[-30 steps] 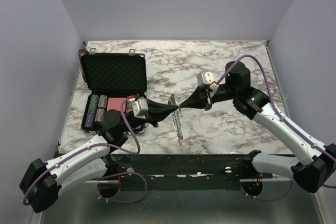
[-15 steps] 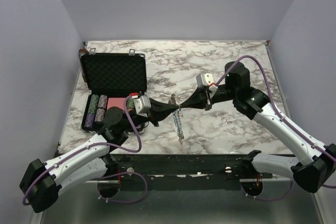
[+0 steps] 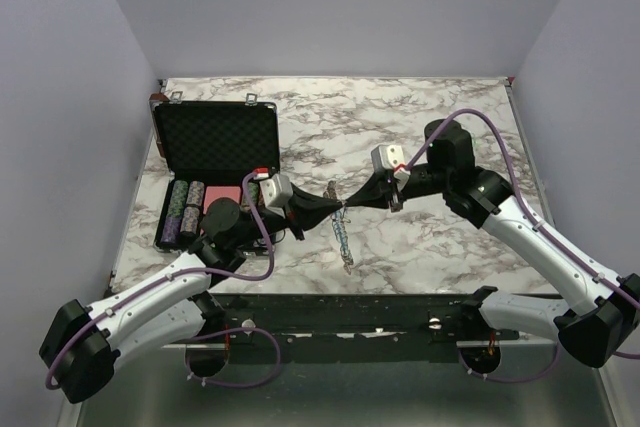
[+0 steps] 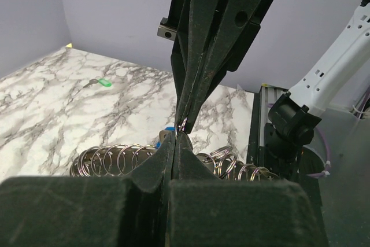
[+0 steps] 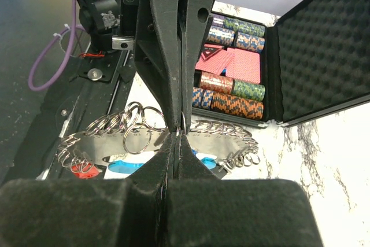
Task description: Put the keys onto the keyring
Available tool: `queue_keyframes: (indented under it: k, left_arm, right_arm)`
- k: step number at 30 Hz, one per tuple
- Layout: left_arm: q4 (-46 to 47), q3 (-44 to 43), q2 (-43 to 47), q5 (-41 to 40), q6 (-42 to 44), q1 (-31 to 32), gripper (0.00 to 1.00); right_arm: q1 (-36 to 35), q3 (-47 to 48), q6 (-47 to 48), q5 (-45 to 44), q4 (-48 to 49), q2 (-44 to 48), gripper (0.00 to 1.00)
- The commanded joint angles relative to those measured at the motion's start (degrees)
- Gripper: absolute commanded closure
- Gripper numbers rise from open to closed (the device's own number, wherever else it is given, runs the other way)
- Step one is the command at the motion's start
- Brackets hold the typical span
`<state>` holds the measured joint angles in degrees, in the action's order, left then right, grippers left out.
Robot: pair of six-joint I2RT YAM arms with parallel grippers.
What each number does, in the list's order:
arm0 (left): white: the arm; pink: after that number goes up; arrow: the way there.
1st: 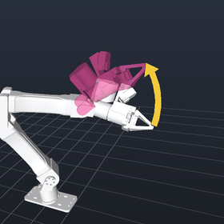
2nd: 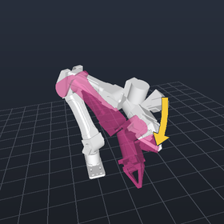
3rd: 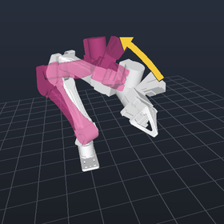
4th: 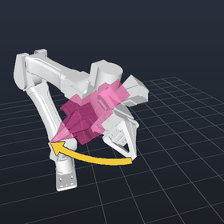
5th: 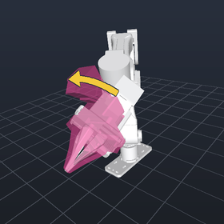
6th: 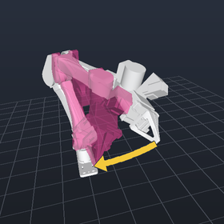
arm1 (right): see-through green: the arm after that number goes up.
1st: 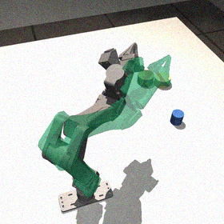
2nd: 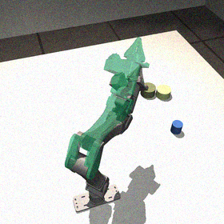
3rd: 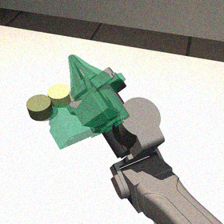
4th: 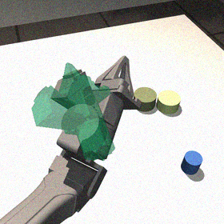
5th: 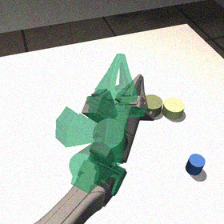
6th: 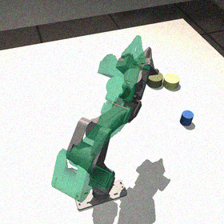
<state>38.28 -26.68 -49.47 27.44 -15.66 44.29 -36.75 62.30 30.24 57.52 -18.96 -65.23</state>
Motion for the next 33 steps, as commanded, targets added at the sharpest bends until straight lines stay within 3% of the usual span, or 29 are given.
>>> queue_keyframes:
  k: [1, 33]
  left_arm:
    - [0.65, -2.41, -0.71, -1.60, -2.09, -0.79, 1.00]
    - [5.66, -2.07, -3.26, 0.59, -10.44, -3.95, 1.00]
  right_arm:
    - [-1.30, 1.68, 2.28, 0.93, -2.22, 0.90, 1.00]
    - [-1.30, 0.89, 13.53, -2.32, -10.74, 1.69, 1.00]
